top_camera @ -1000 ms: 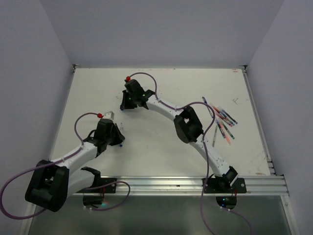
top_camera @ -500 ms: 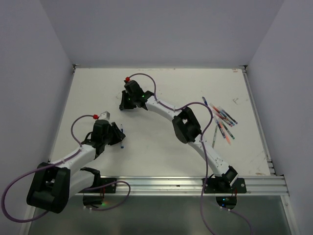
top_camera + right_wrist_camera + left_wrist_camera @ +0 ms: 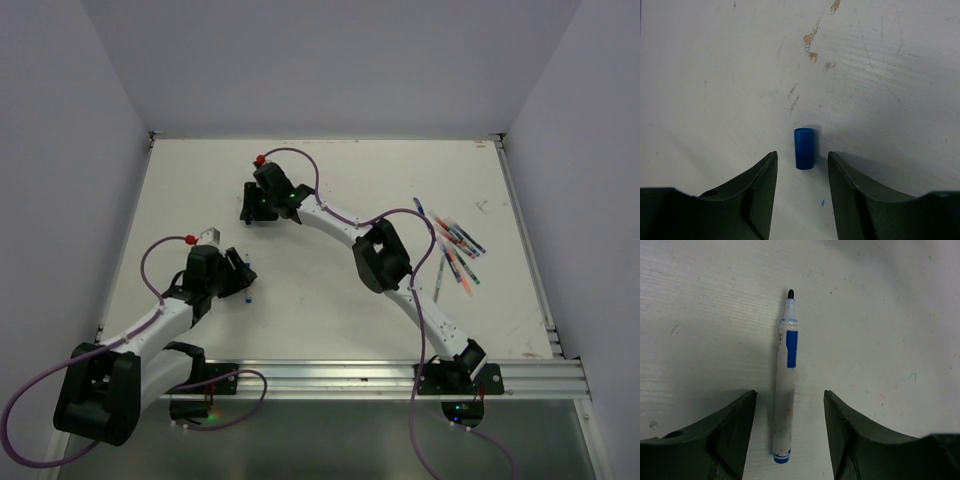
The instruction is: Open the pen caps
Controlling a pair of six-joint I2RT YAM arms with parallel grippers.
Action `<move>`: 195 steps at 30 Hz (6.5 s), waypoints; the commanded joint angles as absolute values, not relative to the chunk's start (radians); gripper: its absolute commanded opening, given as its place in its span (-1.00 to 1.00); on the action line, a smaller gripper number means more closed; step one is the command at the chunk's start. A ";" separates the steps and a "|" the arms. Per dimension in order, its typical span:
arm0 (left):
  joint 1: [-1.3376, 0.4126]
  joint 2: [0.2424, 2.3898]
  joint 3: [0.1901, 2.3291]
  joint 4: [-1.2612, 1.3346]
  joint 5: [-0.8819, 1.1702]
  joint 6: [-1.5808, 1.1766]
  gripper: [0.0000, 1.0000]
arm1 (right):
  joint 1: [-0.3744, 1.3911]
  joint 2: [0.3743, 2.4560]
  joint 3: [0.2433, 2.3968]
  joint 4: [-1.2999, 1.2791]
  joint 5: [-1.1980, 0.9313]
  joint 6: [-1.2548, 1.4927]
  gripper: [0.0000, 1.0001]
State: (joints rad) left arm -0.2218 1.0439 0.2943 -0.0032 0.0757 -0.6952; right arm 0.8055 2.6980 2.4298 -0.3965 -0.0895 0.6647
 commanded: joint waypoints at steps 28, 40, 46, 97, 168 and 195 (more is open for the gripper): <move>-0.606 1.029 0.568 -0.054 -0.066 -0.706 0.35 | 0.331 1.553 1.287 -0.647 0.181 0.629 0.89; -0.850 1.146 0.591 0.080 -0.078 -0.735 0.36 | 0.166 1.781 1.362 -0.589 0.167 0.491 0.72; -0.871 1.144 0.572 0.072 -0.106 -0.733 0.36 | 0.156 1.920 1.471 -0.551 0.183 0.416 0.72; -0.871 1.183 0.583 0.077 -0.084 -0.692 0.30 | 0.089 2.097 1.606 -0.511 0.003 0.340 -1.00; -0.859 1.058 0.549 0.155 -0.023 -0.670 -1.00 | 0.681 1.520 1.091 0.052 -0.216 0.756 -1.00; -0.861 0.802 0.417 -0.039 -0.171 -0.684 -1.00 | 0.587 1.946 1.745 -0.178 -0.083 0.701 -1.00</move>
